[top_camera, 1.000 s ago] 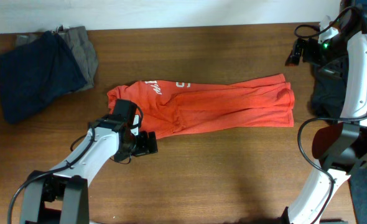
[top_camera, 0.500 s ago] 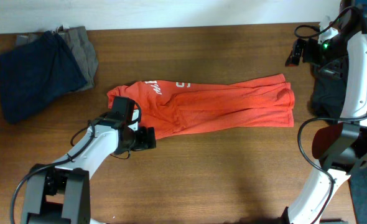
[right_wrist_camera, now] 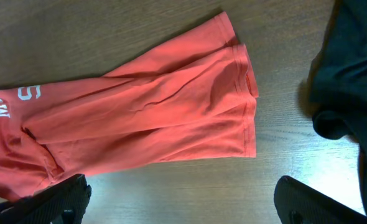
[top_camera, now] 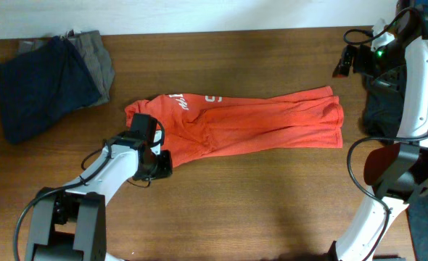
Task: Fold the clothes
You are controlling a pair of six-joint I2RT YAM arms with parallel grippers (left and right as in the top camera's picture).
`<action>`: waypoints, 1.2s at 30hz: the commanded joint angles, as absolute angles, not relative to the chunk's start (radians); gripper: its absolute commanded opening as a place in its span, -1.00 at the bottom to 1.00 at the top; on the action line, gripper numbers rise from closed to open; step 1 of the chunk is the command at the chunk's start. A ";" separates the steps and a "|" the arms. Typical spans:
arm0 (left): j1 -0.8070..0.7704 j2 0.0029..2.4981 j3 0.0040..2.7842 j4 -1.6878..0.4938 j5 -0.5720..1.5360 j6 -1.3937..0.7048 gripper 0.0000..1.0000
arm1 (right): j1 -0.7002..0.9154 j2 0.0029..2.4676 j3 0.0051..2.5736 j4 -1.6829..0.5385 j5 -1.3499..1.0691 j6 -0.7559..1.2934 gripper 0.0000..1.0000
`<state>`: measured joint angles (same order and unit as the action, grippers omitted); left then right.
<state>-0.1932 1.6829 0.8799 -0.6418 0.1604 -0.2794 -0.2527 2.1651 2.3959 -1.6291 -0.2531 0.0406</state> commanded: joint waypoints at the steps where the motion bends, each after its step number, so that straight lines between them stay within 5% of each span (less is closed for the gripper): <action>1: -0.191 1.611 0.911 -0.683 0.167 -0.275 -0.70 | -0.255 2.166 2.369 -1.620 -0.262 0.030 0.98; 3: -0.191 1.571 0.926 -0.701 0.168 -0.275 -0.98 | -0.254 2.166 2.348 -1.610 -0.262 0.030 0.98; 19: -0.191 1.499 1.006 -0.671 0.168 -0.293 -0.98 | -0.253 2.166 2.313 -1.585 -0.262 0.030 0.98; 36: -0.191 1.526 1.007 -0.297 0.148 -0.325 -0.98 | -0.253 2.166 2.313 -1.585 -0.262 0.030 0.98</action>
<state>-0.1932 1.5166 0.9920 -0.3416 0.1562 -0.3149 -0.2527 2.1651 2.3184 -1.5871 -0.2535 0.0406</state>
